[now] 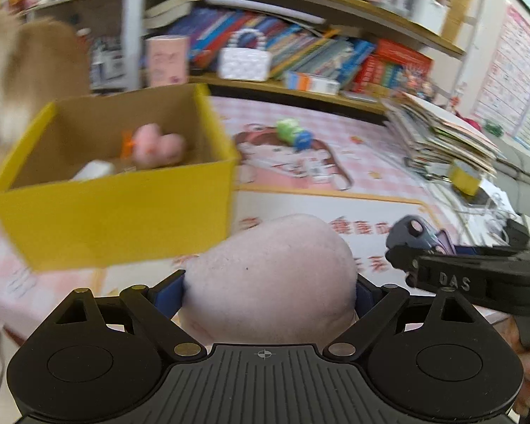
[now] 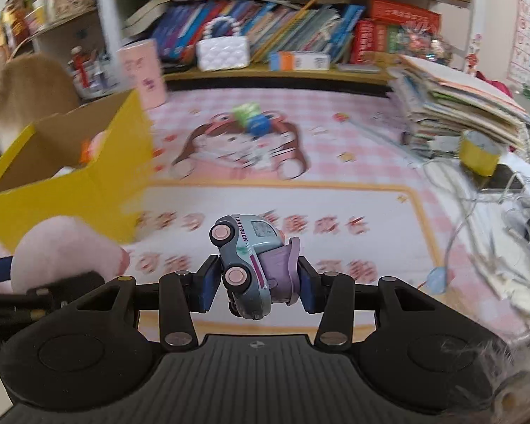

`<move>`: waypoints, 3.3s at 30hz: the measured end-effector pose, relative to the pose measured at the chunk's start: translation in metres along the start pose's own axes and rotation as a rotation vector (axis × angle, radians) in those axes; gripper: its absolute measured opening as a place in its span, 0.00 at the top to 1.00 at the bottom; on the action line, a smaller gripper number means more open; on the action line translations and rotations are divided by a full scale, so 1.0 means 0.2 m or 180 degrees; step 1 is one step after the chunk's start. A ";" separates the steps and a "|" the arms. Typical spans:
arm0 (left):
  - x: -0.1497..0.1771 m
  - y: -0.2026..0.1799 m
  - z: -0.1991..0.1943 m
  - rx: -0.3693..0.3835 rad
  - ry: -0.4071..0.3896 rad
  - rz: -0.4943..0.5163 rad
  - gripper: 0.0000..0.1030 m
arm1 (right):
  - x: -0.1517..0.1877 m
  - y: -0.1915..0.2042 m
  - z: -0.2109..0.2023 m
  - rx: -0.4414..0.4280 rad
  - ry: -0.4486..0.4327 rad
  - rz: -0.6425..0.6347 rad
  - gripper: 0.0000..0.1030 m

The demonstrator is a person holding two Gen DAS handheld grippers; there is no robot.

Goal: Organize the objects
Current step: 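Lift and carry the pig and toy car toward the yellow box, then lower the pig and toy car into the box and open both tools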

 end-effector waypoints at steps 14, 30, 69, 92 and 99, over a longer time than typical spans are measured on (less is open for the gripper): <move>0.26 0.42 -0.36 -0.0387 -0.0073 -0.0369 0.11 | 0.29 0.55 -0.16 -0.0433 0.0155 -0.0412 0.59; 0.33 0.63 -0.58 -0.0526 -0.0308 -0.0474 0.11 | 0.37 0.86 -0.25 -0.0597 0.0049 -0.0647 0.59; -0.42 0.84 -0.20 -0.0773 -0.0793 -0.0349 0.10 | -0.36 1.11 0.21 -0.0841 -0.0624 -0.0929 0.58; -0.46 0.95 0.34 -0.0908 -0.0165 -0.0317 0.07 | -0.36 1.18 0.74 -0.0771 0.0059 -0.1412 0.60; -0.49 0.93 0.24 -0.0853 -0.0396 -0.0404 0.05 | -0.37 1.18 0.67 -0.0823 -0.0070 -0.1267 0.52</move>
Point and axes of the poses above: each gripper's, at about its wrist camera, not at the fingertips, and z roughly the way its jaws point, y to its left, x to its underside, the point moved 8 cm from there along z, roughly the way its jaws point, and after that the axes turned 6 degrees about z, right-handed, at the moved point
